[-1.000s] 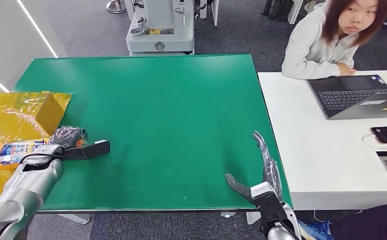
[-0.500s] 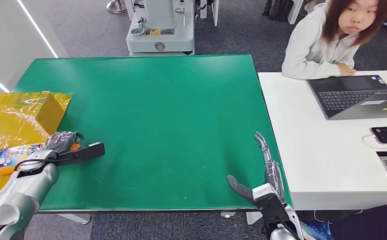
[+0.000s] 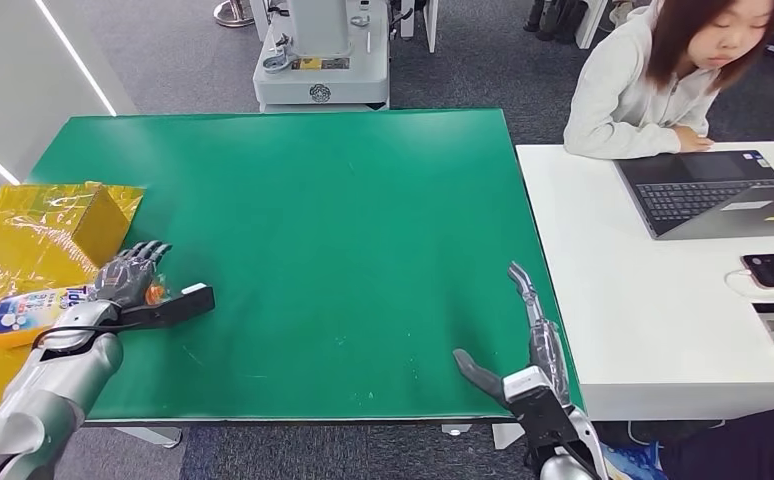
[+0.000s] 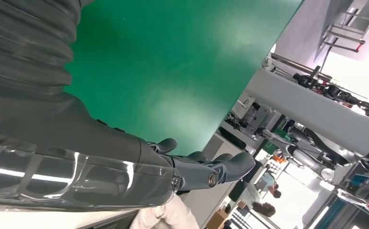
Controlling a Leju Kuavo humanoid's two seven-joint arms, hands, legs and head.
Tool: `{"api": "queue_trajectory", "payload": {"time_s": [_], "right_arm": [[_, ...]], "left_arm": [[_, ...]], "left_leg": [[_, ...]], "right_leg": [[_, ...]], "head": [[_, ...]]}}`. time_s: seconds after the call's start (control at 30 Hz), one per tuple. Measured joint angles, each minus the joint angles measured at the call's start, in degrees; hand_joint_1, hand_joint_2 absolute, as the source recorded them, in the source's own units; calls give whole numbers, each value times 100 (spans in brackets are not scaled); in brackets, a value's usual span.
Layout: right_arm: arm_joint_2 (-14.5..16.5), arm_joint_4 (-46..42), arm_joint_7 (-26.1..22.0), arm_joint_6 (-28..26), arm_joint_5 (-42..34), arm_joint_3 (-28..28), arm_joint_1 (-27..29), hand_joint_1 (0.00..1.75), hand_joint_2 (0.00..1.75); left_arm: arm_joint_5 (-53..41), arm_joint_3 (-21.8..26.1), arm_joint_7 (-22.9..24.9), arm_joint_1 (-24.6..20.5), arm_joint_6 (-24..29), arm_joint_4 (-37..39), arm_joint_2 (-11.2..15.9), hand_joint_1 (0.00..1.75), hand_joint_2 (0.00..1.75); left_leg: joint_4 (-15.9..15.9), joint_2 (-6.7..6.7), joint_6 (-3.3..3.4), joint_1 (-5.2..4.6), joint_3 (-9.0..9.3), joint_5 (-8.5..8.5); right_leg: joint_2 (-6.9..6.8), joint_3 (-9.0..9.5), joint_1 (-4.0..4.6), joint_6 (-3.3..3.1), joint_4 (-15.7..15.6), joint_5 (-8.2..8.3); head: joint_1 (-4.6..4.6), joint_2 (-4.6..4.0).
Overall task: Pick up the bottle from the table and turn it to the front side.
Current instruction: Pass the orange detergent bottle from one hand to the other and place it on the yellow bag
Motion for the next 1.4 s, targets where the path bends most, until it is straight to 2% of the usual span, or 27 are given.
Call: {"api": "queue_trajectory", "payload": {"time_s": [0.17, 0.23, 0.3, 0.47, 0.7, 0.87, 1.07, 1.4], "right_arm": [[-4, 17, 63, -44, -8, 34, -56, 0, 175], [-3, 13, 131, -55, 20, 38, -57, 0, 175], [3, -4, 193, -57, 80, 38, -50, 0, 175], [55, -39, 240, -45, 252, 35, 18, 0, 175], [174, -9, 168, -55, 320, 25, 107, 0, 175], [226, 1, 89, -180, 216, -15, 156, 0, 175], [287, -172, -37, -355, -89, -74, 380, 0, 175], [331, -701, -182, -520, -395, -105, 891, 0, 175]], "left_arm": [[316, 173, -318, 96, 579, -12, -281, 0, 175], [698, 316, -536, 126, 853, -66, -485, 0, 175], [1191, 509, -801, 157, 903, -207, -747, 0, 175], [2359, 805, -1184, 408, 322, -974, -1365, 0, 175], [3840, 758, -1314, 1092, -553, -2546, -1845, 0, 175], [5170, 577, -1631, 1524, -1286, -3572, -2015, 0, 175], [6284, 184, -1911, 2076, -1978, -4485, -2138, 0, 175], [7098, -650, -2230, 3161, -2233, -5530, -2356, 0, 175]], "left_leg": [[2, -2, 0, -1, 0, 0], [4, -5, 0, -2, 0, 0], [5, -10, 1, -3, -2, 0], [5, -7, 1, -4, -3, -1], [2, -6, 1, -2, -3, -2], [1, -6, 1, -2, -3, -1], [1, -7, 3, -3, -4, -4], [1, -5, 5, -3, -6, -9]], "right_leg": [[-1, -1, -1, 1, -2, 0], [-6, 0, -1, 1, -3, 0], [-12, 1, -2, 1, -4, 1], [-9, 2, -3, 2, -6, 1], [-8, -1, -2, 1, -6, 1], [-7, -1, -2, 1, -6, 1], [-10, -1, -3, 3, -9, -1], [-7, -1, -3, 5, -11, -5]], "head": [[0, 0], [0, 0], [1, 0], [1, 0], [0, 0], [0, 0], [1, 0], [0, 0]]}}
